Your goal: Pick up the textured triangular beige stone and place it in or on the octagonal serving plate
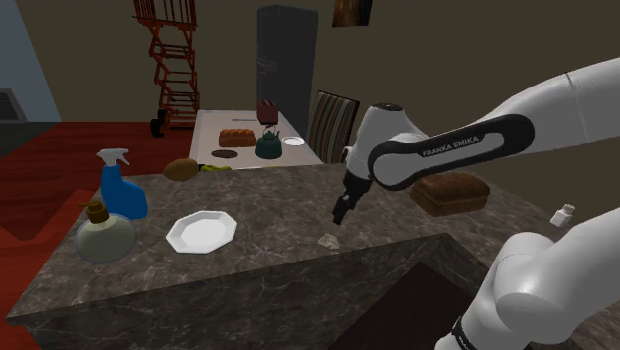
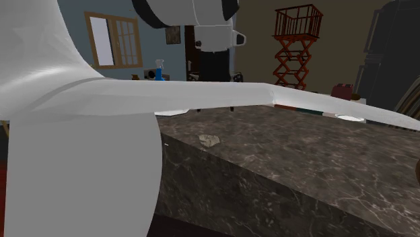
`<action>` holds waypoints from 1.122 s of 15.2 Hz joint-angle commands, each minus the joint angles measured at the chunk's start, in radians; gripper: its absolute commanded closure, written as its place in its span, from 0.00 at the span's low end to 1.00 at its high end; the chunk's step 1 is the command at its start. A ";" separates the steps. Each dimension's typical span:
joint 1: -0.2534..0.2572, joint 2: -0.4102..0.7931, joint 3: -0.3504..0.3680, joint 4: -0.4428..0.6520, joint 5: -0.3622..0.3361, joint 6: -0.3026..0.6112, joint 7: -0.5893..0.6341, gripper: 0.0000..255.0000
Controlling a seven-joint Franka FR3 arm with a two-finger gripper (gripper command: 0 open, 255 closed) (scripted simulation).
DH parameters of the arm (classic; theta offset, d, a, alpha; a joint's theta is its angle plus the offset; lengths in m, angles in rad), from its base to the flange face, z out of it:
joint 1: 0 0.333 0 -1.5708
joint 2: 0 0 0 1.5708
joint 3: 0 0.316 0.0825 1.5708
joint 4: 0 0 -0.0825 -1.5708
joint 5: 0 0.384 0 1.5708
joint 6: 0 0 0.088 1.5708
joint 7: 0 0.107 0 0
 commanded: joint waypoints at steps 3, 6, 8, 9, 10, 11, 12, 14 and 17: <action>0.027 0.131 0.009 -0.027 -0.001 0.152 -0.040 0.00; 0.034 0.193 0.013 -0.033 -0.003 0.216 -0.051 0.00; 0.033 0.222 0.014 -0.037 -0.005 0.250 -0.050 0.00; 0.033 0.237 0.014 -0.039 -0.006 0.267 -0.049 0.00; 0.032 0.253 0.014 -0.040 -0.007 0.283 -0.048 0.00; 0.031 0.268 0.014 -0.042 -0.008 0.300 -0.047 0.00; 0.030 0.293 0.015 -0.043 -0.010 0.326 -0.046 0.00; 0.030 0.293 0.015 -0.043 -0.010 0.326 -0.046 0.00; 0.030 0.293 0.015 -0.043 -0.011 0.326 -0.046 0.00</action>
